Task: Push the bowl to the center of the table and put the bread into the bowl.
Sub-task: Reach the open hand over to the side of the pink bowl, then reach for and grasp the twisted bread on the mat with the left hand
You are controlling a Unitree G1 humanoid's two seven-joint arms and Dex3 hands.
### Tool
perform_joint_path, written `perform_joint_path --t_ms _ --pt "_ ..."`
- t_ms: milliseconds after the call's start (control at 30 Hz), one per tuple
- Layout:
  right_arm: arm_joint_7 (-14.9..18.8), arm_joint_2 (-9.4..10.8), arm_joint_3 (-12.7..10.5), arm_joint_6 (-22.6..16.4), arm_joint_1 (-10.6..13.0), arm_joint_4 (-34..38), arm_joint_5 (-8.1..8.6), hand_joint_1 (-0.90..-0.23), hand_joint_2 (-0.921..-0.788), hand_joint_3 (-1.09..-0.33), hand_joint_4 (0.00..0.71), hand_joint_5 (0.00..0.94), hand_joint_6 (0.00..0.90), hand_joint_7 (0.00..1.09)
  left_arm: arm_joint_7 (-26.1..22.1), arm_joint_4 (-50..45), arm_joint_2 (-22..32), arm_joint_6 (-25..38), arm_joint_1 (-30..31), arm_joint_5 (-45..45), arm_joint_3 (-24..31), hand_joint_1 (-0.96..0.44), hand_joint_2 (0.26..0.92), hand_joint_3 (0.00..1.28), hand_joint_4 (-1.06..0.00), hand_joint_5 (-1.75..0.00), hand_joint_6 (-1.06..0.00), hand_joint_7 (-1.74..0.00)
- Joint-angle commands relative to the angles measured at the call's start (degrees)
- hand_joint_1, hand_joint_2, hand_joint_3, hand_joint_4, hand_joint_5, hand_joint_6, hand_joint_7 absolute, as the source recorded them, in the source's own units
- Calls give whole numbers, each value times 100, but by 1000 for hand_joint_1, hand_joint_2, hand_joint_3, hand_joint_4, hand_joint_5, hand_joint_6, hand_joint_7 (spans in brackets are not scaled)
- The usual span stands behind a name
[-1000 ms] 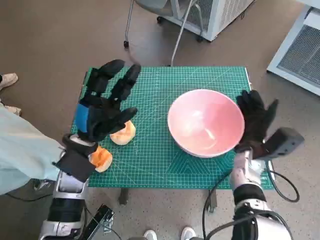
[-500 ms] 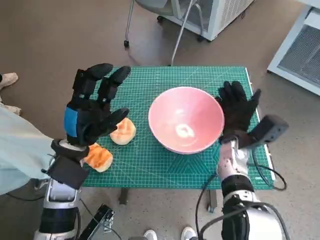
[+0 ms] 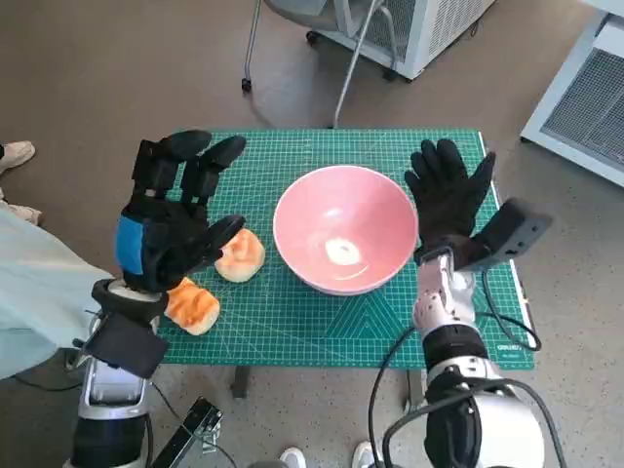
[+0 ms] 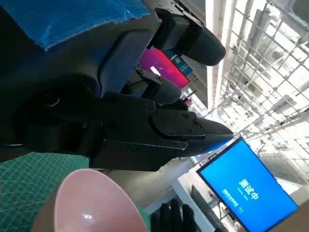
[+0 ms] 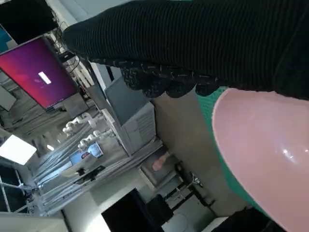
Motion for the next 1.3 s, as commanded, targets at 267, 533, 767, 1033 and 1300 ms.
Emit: perform_joint_path --t_ms 267,533,767,1033,1300 --pt "-151 -292 463 -547 120 -85 -565 -495 -921 -792 294 23 124 665 -80 -298 304 105 258 -19 256 -148 914 162 -8 -887 1 -1034" --pt "-2 -522 1273 -2096 429 -672 -1396 -522 -921 -769 340 10 112 702 -849 -365 1387 213 263 -40 580 -125 894 126 -62 -833 -37 -971" --pt "75 -761 1675 -3004 662 -1049 -1747 -542 -921 -778 343 8 86 715 -1884 -632 2415 570 407 -273 818 -72 884 60 -143 -694 -147 -806" --pt "83 -792 1906 -3391 920 -1583 -1795 -528 -921 -795 351 10 63 752 -3019 -1236 3453 1463 642 -460 1009 21 876 7 -320 -226 -343 -445" --pt "176 -757 2050 -3417 1104 -1872 -1697 -525 -921 -800 353 9 56 771 -3432 -1366 3918 1549 861 -114 897 55 846 15 -402 -32 -468 -186"
